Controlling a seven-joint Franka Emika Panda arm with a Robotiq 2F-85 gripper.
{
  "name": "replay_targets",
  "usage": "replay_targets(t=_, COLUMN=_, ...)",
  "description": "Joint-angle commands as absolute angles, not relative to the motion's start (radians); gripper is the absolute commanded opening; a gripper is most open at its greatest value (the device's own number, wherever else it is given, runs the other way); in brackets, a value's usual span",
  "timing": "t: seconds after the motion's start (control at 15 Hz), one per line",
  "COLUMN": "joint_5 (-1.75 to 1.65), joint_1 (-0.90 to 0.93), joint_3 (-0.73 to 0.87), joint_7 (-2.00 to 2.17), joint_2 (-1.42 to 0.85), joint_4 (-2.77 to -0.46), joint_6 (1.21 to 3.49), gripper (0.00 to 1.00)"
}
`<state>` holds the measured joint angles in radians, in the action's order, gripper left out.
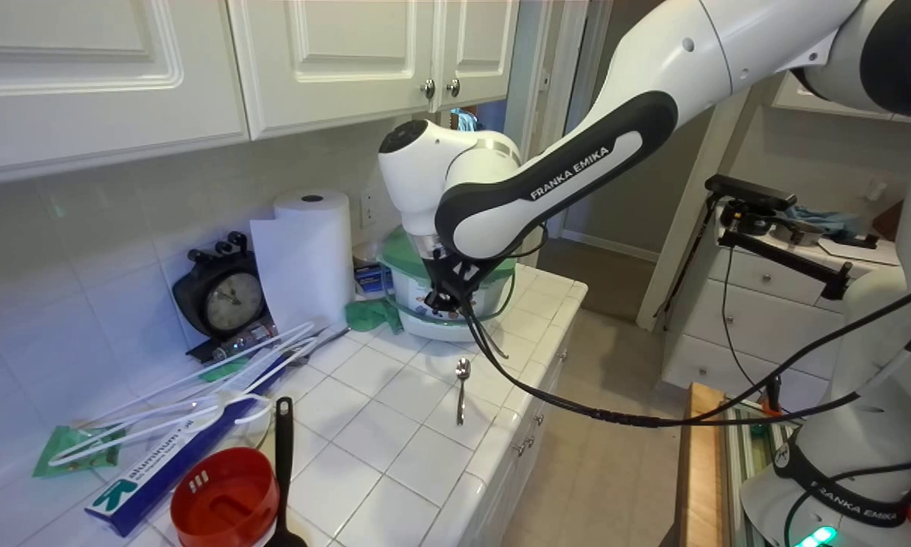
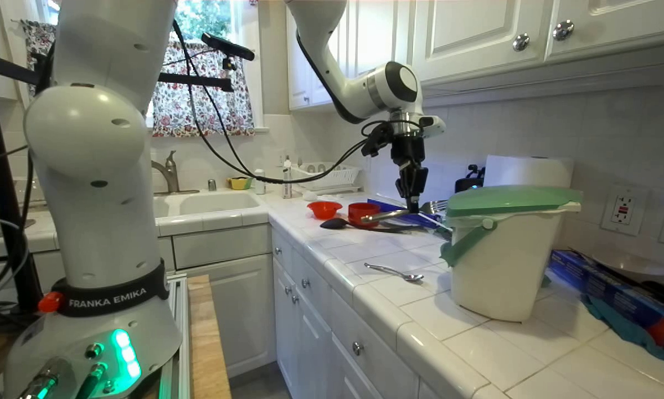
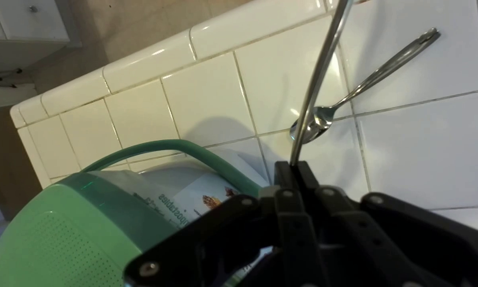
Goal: Use the fork to open the bin
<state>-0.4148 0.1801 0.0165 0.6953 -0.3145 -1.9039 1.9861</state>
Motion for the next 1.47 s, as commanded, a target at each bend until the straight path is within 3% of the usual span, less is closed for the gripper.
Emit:
replay_targets(t=0.0, joint_5=-0.399, joint_1=0.171, joint_3=0.012, joint_7=0.657, joint_2=-0.342, joint_4=-1.87, joint_6=1.963, gripper=0.03)
replay_targets(t=1.4, joint_5=-0.42, joint_1=0.178, joint_3=0.019, joint_7=0.671, joint_2=-0.323, joint_4=-1.878, joint_6=1.958, gripper=0.03)
